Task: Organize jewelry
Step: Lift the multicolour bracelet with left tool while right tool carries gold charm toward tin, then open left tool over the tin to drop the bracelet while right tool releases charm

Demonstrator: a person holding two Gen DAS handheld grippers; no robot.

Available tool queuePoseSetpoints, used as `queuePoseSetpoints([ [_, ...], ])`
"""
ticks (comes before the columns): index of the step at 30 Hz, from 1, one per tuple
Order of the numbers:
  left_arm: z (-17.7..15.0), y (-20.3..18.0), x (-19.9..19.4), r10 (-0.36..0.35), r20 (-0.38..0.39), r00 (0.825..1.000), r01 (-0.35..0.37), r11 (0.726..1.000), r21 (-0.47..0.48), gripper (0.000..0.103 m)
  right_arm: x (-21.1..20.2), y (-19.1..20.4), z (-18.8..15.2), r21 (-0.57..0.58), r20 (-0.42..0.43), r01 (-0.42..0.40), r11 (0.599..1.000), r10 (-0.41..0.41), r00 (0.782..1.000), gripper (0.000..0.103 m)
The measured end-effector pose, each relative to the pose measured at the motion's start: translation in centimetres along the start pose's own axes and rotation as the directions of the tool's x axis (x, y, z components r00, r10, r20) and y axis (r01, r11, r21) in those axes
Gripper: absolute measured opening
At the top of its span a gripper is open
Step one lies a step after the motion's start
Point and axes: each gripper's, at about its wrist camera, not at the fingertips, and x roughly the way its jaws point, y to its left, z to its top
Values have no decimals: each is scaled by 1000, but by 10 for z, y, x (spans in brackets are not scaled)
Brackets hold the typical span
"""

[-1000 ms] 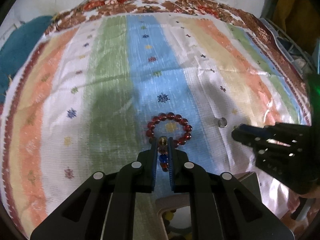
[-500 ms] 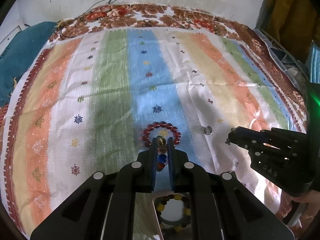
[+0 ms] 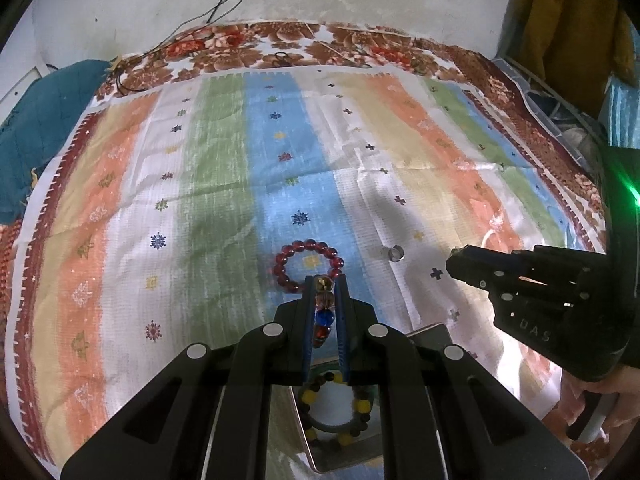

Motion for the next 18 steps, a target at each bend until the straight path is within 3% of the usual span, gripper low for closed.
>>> queuePoseSetpoints([
  [18, -28, -10, -35, -33, 43, 999, 32, 999, 3, 9, -31, 20, -23, -54, 37, -42, 998, 44, 998, 17],
])
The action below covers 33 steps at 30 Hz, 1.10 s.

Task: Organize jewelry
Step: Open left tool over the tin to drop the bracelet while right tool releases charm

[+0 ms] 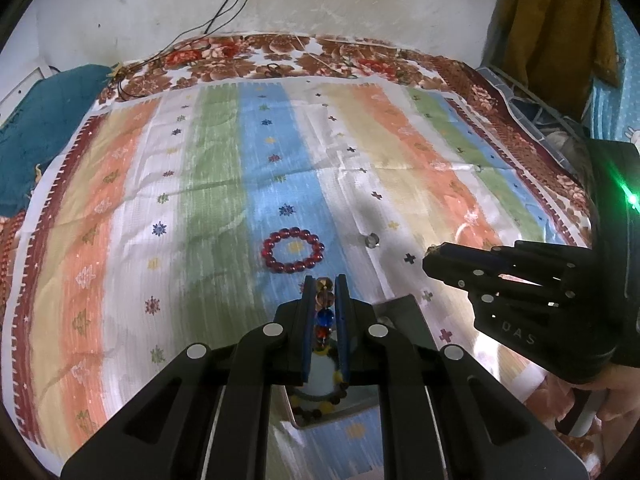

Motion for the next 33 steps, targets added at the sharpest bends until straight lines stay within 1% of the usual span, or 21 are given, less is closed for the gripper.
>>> queuePoseSetpoints([
  [3, -5, -3, -5, 1, 6, 1000, -1, 1000, 4, 9, -2, 1, -5, 4, -3, -10, 1000, 10, 1000, 17],
  [6, -10, -10, -10, 18, 16, 1000, -19, 1000, 24, 9, -5, 3, -9, 9, -3, -18, 1000, 18, 1000, 17],
  [10, -15, -13, -14, 18, 19, 1000, -19, 999, 31, 9, -8, 8, -15, 11, -5, -29, 1000, 29, 1000, 17],
  [19, -27, -16, -23, -10, 25, 1000, 9, 1000, 20, 9, -14, 13, -27, 7, -17, -64, 998, 64, 998, 17],
  [22, -29, -13, -22, -25, 15, 1000, 25, 1000, -1, 9, -14, 15, -29, 2, -22, -86, 996, 86, 996, 17],
  [24, -30, -12, -19, -17, 3, 1000, 17, 1000, 1, 10, -14, 16, -30, 4, -26, -99, 995, 99, 995, 18],
  [25, -30, -12, -18, -9, 0, 1000, 9, 1000, -1, 14, -13, 15, -29, 5, -27, -102, 995, 102, 994, 19],
  [26, -29, -9, -17, 7, -5, 1000, -7, 1000, -15, 18, -13, 14, -29, 12, -26, -105, 994, 105, 994, 30],
  [27, -29, -7, -18, 13, -1, 1000, -13, 1000, -22, 27, -13, 12, -29, 21, -25, -106, 994, 107, 994, 48],
  [28, -29, -4, -19, 19, 6, 1000, -19, 999, -32, 30, -13, 9, -29, 33, -23, -105, 994, 106, 994, 52],
  [30, -28, 1, -22, 25, 17, 1000, -24, 998, -53, 30, -12, 5, -28, 51, -24, -95, 994, 97, 995, 52],
  [33, -28, 7, -20, 15, 7, 1000, -15, 996, -83, 31, -10, -2, -27, 68, -29, -84, 994, 86, 996, 52],
])
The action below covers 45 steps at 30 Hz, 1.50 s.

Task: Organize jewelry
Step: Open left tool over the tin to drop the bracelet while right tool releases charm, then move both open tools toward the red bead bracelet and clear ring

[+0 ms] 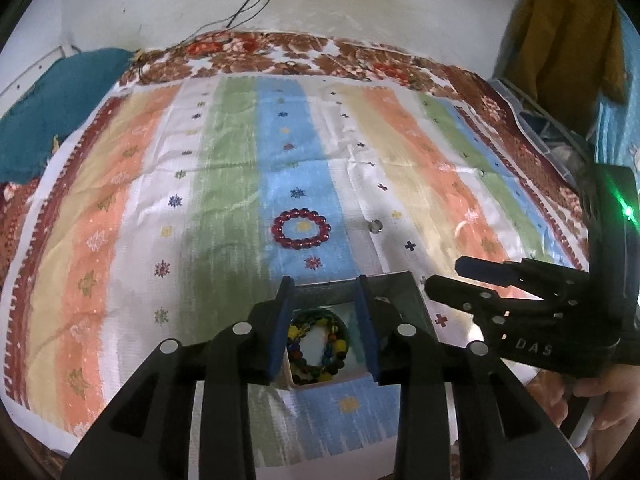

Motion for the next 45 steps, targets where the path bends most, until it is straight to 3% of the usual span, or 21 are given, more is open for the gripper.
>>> queuePoseSetpoints([
  [5, 0, 3, 6, 13, -18, 1000, -13, 1000, -8, 34, 2, -3, 1, -8, -2, 32, 999, -32, 999, 52],
  [10, 1, 3, 9, 24, -24, 999, -24, 1000, 3, 44, 4, -2, 1, -31, 0, 57, 998, -57, 998, 56],
  [14, 6, 7, 18, 43, -32, 999, -43, 999, 4, 45, 7, -6, 4, -24, -11, 68, 997, -68, 998, 56],
  [18, 16, 18, 29, 17, -49, 999, -19, 998, -52, 45, 11, -14, 11, -4, -7, 95, 995, -95, 995, 60],
  [21, 19, 6, 37, 93, -15, 996, -92, 995, 39, 50, 15, -19, 14, 6, -12, 106, 994, -106, 994, 60],
  [23, 20, 2, 46, 100, -34, 994, -98, 993, 59, 50, 17, -20, 16, 8, -19, 107, 994, -107, 994, 60],
  [30, 23, 11, 58, 68, -73, 995, -67, 998, 22, 50, 25, -21, 23, 5, -21, 128, 992, -128, 992, 64],
  [35, 29, 27, 63, 112, -56, 992, -113, 993, -26, 50, 28, -18, 27, -30, -5, 175, 984, -175, 984, 65],
  [41, 33, 43, 71, 19, -95, 995, -31, 991, -127, 51, 36, -17, 31, -42, -17, 191, 981, -192, 981, 66],
  [45, 34, 39, 73, 52, -90, 995, -61, 993, -97, 52, 40, -15, 33, -49, -20, 194, 980, -195, 981, 67],
])
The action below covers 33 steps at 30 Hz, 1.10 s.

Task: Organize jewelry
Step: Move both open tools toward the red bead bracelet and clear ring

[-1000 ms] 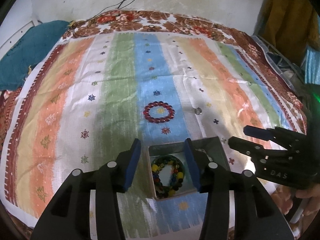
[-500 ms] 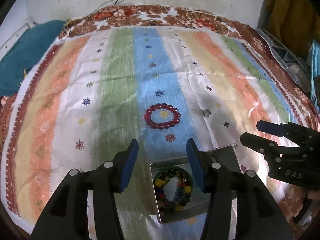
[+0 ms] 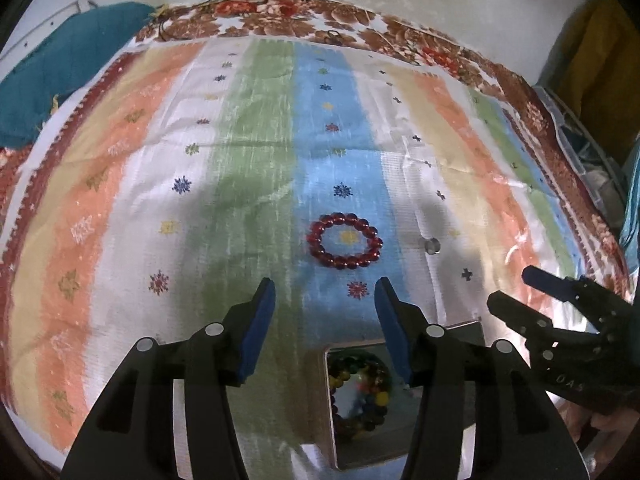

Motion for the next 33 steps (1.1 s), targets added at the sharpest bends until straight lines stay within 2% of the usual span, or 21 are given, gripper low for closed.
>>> queuePoseSetpoints([
  [21, 18, 3, 36, 45, -49, 998, -42, 997, 59, 54, 37, -12, 20, 37, -40, 24, 999, -22, 999, 67],
  [33, 26, 8, 67, 35, -99, 994, -27, 997, 76, 54, 61, -20, 28, 48, -80, 16, 999, -12, 997, 67],
])
